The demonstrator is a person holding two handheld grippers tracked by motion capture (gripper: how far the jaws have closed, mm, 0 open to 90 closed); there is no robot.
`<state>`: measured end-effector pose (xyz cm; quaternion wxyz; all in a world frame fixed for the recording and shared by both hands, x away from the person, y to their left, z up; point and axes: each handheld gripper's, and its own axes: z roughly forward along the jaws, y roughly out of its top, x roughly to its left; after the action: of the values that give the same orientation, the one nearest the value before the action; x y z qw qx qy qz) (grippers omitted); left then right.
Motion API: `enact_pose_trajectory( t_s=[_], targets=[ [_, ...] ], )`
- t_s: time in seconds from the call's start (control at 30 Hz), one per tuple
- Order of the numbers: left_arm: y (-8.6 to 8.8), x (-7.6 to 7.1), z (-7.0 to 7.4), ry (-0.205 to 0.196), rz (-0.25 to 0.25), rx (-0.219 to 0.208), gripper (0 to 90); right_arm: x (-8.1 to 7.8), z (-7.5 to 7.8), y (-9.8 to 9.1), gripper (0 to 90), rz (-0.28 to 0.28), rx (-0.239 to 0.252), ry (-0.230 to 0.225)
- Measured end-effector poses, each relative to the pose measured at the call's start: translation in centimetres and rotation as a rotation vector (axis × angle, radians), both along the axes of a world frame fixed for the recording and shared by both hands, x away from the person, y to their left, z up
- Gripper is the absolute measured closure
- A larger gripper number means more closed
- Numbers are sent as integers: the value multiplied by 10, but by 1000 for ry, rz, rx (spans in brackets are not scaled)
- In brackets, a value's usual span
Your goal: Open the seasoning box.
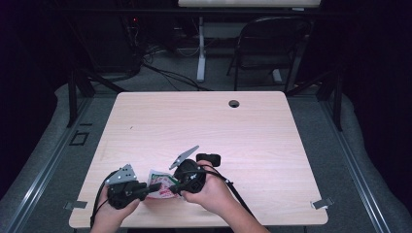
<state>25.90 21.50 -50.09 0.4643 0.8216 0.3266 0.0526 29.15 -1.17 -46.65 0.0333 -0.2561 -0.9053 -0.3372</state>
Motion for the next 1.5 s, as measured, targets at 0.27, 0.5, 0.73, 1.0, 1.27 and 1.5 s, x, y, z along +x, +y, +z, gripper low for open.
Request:
enact_pose_trajectory(
  t_s=[0.27, 0.5, 0.73, 1.0, 1.27, 1.5],
  targets=[
    [3, 0, 0, -27, -10, 14, 819, 3, 0, -2, 900, -1, 4, 7],
    [2, 2, -6, -70, -26, 45, 522, 6, 1, -4, 900, -6, 25, 20],
    [4, 4, -14, -60, -73, 77, 429, 8, 3, -5, 900, 2, 23, 16],
    [6, 7, -27, -51, -74, 75, 394, 9, 9, -5, 900, -4, 22, -6],
    [7, 10, -42, -26, -50, 71, 383, 14, 16, -3, 900, -4, 6, -35],
    [7, 14, -57, -7, -20, 68, 382, 18, 19, -4, 900, -11, 5, -37]
  ],
)
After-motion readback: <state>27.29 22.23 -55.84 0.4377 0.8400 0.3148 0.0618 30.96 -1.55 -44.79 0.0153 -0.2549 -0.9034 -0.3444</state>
